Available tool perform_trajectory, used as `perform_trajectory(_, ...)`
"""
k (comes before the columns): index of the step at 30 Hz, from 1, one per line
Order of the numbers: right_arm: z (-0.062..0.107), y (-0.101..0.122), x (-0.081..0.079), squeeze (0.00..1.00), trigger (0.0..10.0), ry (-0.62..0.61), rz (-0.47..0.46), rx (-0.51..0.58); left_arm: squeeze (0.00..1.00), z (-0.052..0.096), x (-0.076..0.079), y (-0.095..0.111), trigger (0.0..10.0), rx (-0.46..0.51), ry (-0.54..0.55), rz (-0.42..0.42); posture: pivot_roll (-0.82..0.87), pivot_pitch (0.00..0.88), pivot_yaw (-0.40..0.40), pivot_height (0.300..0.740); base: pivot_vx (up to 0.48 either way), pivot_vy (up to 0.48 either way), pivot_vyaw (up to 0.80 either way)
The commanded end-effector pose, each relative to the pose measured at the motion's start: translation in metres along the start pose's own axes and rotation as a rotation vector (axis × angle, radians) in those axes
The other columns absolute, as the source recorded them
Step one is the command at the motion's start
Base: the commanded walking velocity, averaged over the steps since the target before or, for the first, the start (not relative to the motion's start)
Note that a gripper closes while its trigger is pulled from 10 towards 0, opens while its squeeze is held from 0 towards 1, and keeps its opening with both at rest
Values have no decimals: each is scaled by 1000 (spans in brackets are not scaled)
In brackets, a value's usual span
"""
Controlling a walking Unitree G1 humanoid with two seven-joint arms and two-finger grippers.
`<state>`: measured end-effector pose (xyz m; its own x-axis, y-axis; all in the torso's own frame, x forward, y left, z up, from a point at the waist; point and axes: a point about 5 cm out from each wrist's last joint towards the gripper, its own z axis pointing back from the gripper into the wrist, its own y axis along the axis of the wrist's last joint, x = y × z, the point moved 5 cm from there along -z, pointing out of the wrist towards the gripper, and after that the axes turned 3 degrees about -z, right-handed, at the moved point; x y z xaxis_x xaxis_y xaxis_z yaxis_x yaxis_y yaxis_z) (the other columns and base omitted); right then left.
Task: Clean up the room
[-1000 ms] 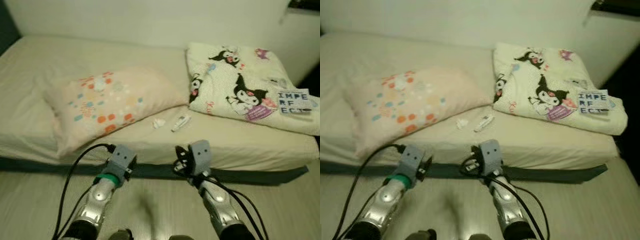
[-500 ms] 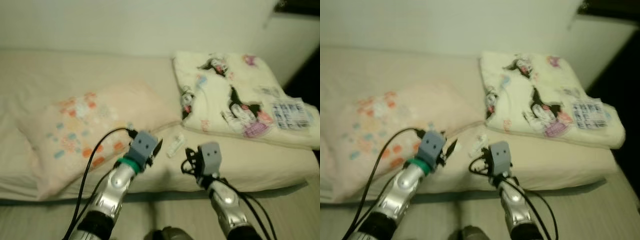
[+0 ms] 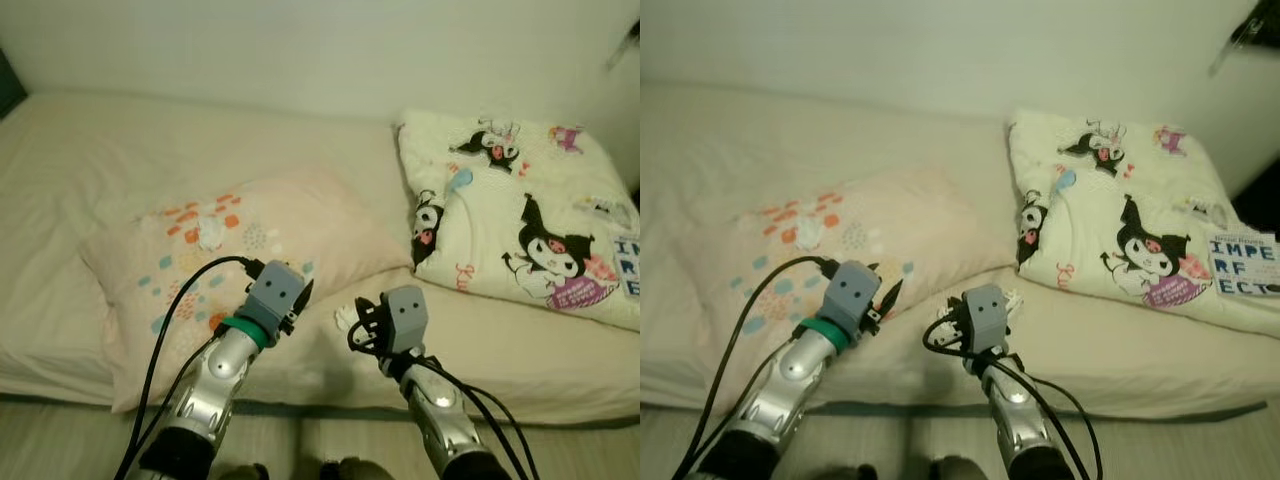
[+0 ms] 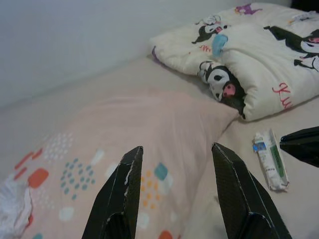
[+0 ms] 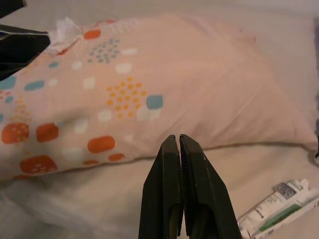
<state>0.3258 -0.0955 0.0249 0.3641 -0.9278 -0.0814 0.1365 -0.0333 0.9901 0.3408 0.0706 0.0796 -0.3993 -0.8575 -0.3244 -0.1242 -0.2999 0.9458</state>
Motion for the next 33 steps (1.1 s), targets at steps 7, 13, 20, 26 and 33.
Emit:
perform_trajectory(7, 6, -12, 6, 0, 10000, -24, -10, -44, 0, 2, 8, -1, 10000, -23, -27, -11, -58, 20, -35, 740, 0, 0, 0)
perform_trajectory(13, 7, -14, 5, 0, 10000, -23, -13, -52, 0, 4, 11, -3, 10000, -31, -36, -13, -57, 21, -35, 740, 0, 0, 0)
perform_trajectory(20, 9, -18, 5, 0, 10000, -22, -13, -62, 0, 8, 12, -10, 10000, -55, -42, -19, -55, 22, -33, 740, 0, 0, 0)
perform_trajectory(26, 8, -17, 6, 0, 10000, -26, -11, -59, 0, 10, 12, -14, 10000, -70, -44, -19, -57, 24, -29, 740, 0, 0, 0)
perform_trajectory(33, -5, 6, -5, 0, 10000, -4, -30, 29, 0, 40, -8, -50, 10000, -170, 54, -90, -49, 72, 10, 740, 0, 0, 0)
